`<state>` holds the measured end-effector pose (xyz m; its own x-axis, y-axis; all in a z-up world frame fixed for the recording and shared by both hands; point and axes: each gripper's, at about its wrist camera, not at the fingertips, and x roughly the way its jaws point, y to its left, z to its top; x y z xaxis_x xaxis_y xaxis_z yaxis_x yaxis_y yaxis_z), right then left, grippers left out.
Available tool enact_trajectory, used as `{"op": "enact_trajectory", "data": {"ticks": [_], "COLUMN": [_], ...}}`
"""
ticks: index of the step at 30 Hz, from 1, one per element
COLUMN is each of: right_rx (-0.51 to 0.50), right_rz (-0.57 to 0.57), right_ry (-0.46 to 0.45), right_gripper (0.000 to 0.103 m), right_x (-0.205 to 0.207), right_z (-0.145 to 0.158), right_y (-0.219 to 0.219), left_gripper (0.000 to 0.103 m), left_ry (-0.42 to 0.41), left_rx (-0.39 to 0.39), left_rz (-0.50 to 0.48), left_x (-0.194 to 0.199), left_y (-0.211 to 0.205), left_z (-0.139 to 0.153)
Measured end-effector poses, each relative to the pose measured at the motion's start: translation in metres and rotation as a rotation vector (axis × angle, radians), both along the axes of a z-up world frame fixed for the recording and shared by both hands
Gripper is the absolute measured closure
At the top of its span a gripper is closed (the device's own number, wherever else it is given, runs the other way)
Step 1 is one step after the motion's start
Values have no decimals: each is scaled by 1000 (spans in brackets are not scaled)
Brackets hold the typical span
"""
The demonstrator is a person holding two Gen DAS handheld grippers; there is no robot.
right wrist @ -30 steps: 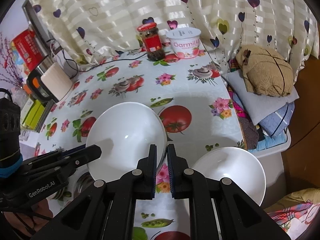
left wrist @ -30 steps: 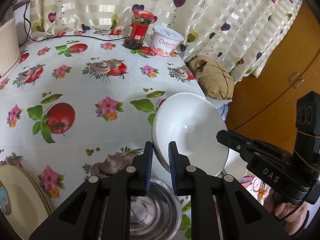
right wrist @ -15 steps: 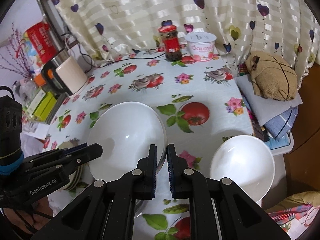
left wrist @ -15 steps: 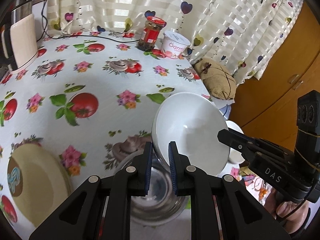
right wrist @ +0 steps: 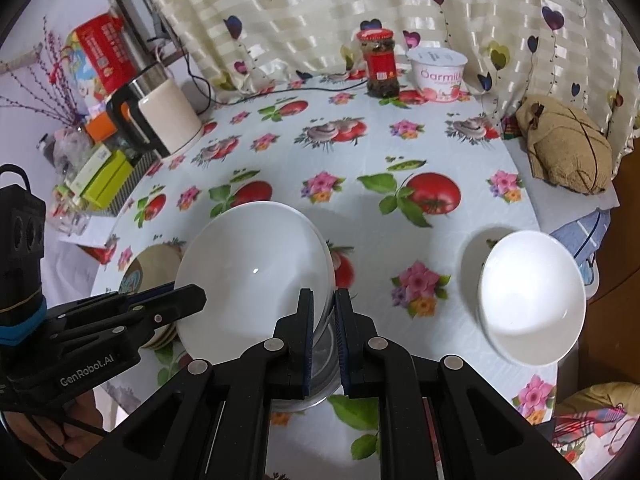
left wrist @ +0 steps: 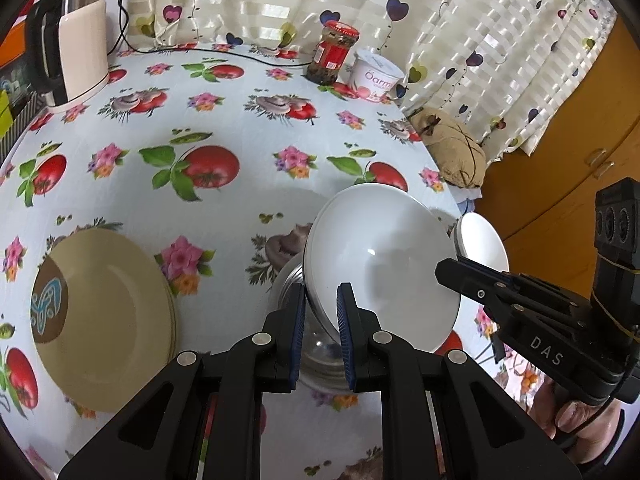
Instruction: Organize plates and bowls
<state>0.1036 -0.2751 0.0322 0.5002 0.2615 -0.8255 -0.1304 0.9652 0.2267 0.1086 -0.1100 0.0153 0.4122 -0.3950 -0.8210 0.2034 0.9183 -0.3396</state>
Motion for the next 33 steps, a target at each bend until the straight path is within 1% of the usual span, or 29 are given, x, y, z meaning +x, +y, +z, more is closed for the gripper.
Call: {"op": "enact_trajectory", "data": {"ticks": [12, 20, 28, 33], "right_rx": [-4, -8, -2, -5], "right_rz": [13, 22, 26, 25], "right_ry": [83, 114, 121, 107], "right_gripper": [92, 91, 90, 90], "right_x": [-3, 0, 1, 2], "right_z": [-27, -37, -41, -40], "right_y": [5, 4, 4, 3], "left_gripper": [86, 86, 86, 86], "left_ry": [62, 91, 72, 39], "left_rx": [32, 34, 44, 45], "left_rz": [-4, -5, -16, -17], "left_x": [-3, -1, 0, -2], "left_y": [-1, -1, -3, -1], "left_z": [-20, -31, -32, -26]}}
